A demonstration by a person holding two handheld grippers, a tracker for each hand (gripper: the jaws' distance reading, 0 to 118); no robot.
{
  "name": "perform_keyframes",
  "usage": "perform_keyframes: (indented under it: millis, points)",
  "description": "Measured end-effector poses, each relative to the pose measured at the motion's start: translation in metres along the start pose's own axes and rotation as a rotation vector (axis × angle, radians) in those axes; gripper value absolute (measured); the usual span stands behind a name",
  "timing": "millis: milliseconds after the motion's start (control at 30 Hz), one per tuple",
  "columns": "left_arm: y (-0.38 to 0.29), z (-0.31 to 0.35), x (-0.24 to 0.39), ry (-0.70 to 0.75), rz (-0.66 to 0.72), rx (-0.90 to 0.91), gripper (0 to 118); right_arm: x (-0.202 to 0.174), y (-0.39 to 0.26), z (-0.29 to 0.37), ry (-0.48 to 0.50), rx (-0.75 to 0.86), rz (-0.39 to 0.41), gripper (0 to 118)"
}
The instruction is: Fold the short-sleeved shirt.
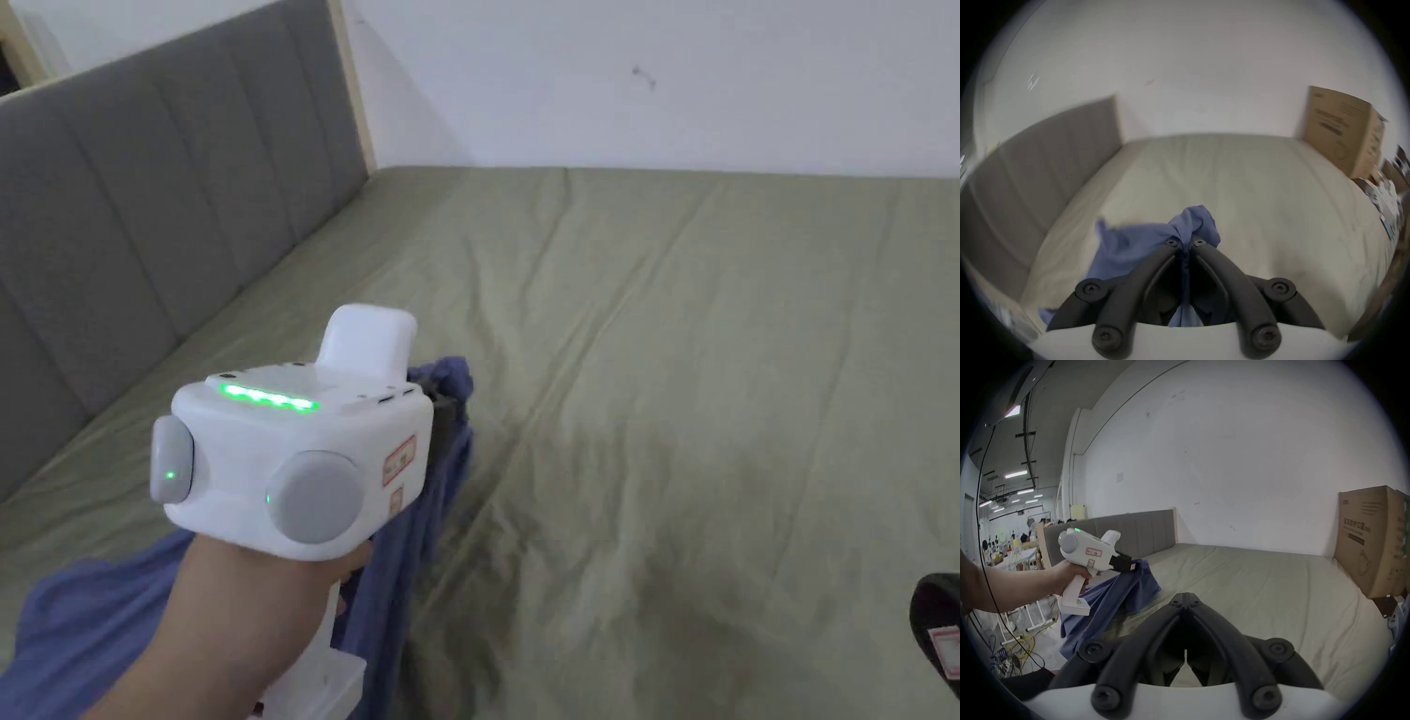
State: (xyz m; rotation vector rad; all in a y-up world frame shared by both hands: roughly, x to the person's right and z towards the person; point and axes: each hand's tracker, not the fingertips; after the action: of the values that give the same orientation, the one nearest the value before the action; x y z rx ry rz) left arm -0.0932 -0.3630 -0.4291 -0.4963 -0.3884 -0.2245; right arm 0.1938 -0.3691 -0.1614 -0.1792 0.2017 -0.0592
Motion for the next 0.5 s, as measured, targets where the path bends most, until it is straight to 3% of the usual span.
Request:
perform_keyframes:
  millis: [267,500]
  points:
    - [0.105,0.043,0.225,-0.48,-0.16,0.114,3,0.055,0.035,0.112,-0.223,0.097,0.005,0]
    - [0.053,0.018,0.408,-0.723,-0.271,-0.111,3,0.101,0.038,0.209,-0.437,0.114,0.019,0]
